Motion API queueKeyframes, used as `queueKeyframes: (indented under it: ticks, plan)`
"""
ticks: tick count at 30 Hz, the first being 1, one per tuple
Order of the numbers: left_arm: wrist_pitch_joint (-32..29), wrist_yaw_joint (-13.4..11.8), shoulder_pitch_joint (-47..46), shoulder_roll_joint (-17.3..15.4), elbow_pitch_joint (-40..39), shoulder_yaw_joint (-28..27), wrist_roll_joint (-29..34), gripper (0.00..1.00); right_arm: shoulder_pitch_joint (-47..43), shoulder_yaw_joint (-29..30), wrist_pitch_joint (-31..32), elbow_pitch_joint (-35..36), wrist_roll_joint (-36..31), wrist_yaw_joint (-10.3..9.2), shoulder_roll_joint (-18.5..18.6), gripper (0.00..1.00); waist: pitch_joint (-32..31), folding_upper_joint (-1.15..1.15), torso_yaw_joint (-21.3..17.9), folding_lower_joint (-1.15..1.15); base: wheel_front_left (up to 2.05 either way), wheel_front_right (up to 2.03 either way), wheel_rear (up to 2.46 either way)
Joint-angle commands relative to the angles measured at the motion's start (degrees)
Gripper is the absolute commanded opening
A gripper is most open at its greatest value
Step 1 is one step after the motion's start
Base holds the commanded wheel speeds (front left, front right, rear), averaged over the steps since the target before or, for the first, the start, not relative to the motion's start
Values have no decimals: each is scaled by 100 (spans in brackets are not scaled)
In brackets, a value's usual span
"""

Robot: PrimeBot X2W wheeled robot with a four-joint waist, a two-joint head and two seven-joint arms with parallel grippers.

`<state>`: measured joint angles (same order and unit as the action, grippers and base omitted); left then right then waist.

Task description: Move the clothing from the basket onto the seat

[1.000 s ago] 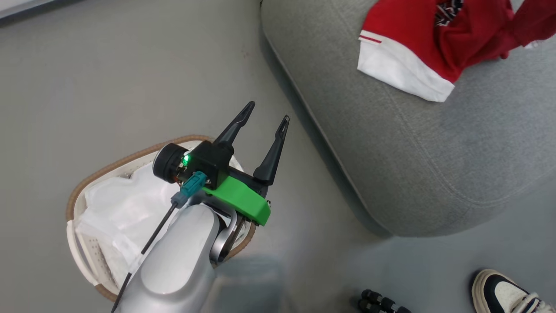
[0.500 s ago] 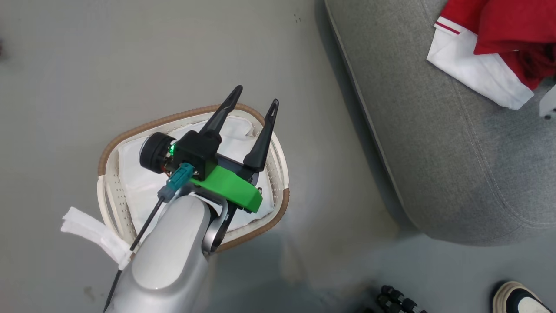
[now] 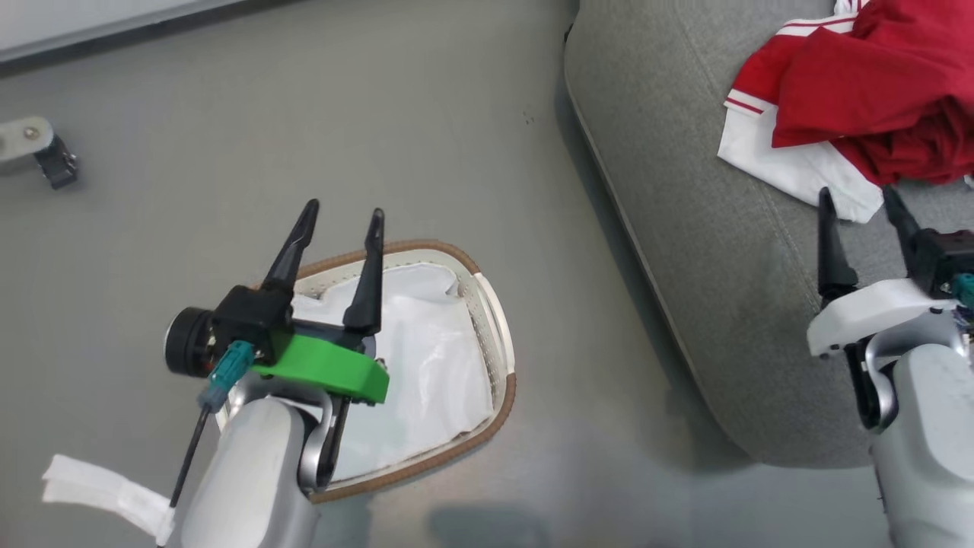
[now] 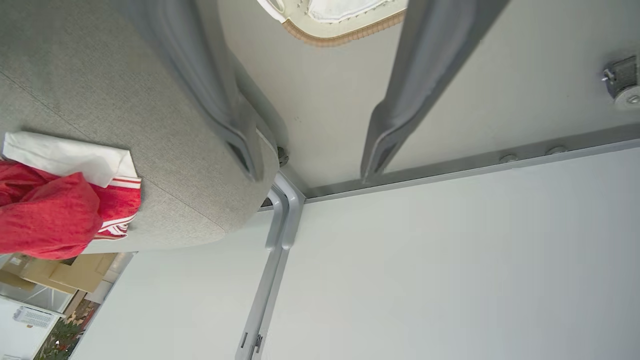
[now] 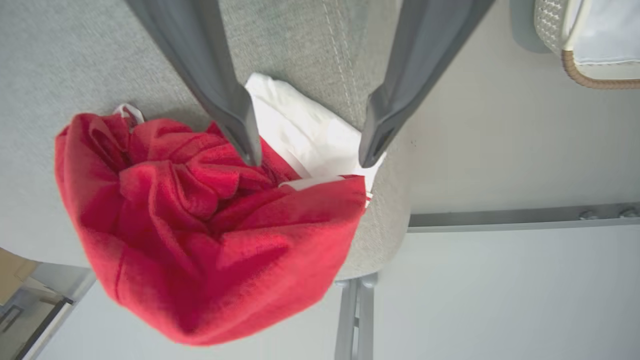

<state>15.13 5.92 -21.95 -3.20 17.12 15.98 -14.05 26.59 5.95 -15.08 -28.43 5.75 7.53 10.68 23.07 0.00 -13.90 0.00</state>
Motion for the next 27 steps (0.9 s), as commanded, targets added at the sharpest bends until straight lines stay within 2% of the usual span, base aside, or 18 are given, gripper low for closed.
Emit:
queueKeyframes:
  ticks: [1,7,14,20,27]
  plan:
    - [2,-64,200,-19,-62,-163,84,100,-116,-114,-12,172,125,-8,-90,100,-397,0,212,0,0,0,0]
    - [2,-304,573,1,-156,-811,303,100,-136,-449,-12,622,330,-8,-450,100,-650,0,644,0,0,0,0]
    - [2,-538,928,18,-96,-1506,489,100,-201,-694,-12,676,317,-8,-680,100,-961,0,1115,0,0,0,0]
    - [2,-481,1322,20,31,-1968,677,100,-632,-750,-12,631,283,-8,-742,100,-1328,0,1347,0,0,0,0]
    - [2,-452,1883,21,-110,-2062,598,100,-1142,-902,-12,615,323,-8,-756,100,-1644,0,1334,0,0,0,0]
